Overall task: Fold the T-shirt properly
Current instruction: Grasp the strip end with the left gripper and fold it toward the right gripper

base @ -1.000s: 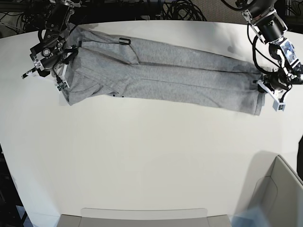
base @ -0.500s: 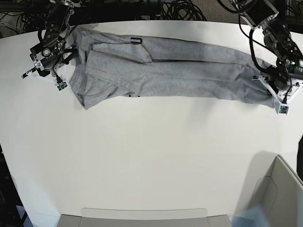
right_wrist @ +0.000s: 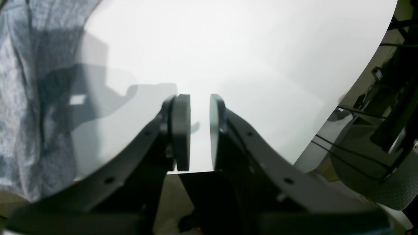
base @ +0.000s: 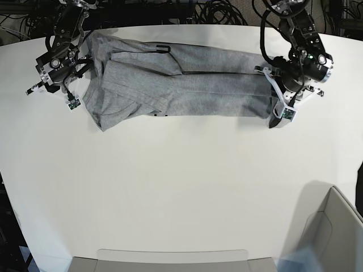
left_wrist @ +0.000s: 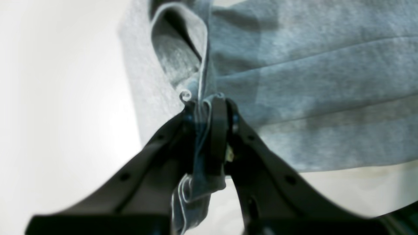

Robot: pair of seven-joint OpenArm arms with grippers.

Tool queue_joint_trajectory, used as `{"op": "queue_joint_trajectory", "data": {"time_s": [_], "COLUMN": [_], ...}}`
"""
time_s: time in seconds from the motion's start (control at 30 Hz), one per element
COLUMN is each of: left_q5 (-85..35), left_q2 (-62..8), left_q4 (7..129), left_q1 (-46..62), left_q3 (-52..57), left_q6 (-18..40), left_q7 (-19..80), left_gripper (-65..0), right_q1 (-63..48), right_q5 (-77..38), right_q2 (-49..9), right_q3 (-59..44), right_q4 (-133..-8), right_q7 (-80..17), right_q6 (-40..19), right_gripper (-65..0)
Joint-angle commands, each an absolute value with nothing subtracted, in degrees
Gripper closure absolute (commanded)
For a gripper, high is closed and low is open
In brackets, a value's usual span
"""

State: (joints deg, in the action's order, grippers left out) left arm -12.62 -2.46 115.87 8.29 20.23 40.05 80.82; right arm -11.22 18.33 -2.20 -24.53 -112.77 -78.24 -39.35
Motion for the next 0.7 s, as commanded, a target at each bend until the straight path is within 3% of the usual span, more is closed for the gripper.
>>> {"op": "queue_joint_trajectory", "data": {"time_s": [0.0,0.37,0.67], "left_q5": [-13.23,-12.97,-12.88], "left_q2": [-1.8,3.82,3.82], "left_q4": [116.97,116.97,116.62], "left_q1": [7.78,7.78,8.13], "left_q3": [19.91,8.4,0.57], "left_q6": [40.0,40.0,40.0], "left_q7": [80.0,80.0,79.96], "left_gripper": [0.0,0.0,0.0], "right_q1": [-10.59,-10.59,-10.59], "right_q5": [18.95,18.95,18.95], "right_q2": [-2.51,-2.51,-2.51], "right_q3": [-24.57,-24.57,-24.57], "right_q4": [-113.8,-113.71,-113.71], "right_q7": [-78.46,-78.46,-78.46], "right_q6": [-40.0,-40.0,-40.0], "right_gripper": [-10.9,-10.9,-10.9]}}
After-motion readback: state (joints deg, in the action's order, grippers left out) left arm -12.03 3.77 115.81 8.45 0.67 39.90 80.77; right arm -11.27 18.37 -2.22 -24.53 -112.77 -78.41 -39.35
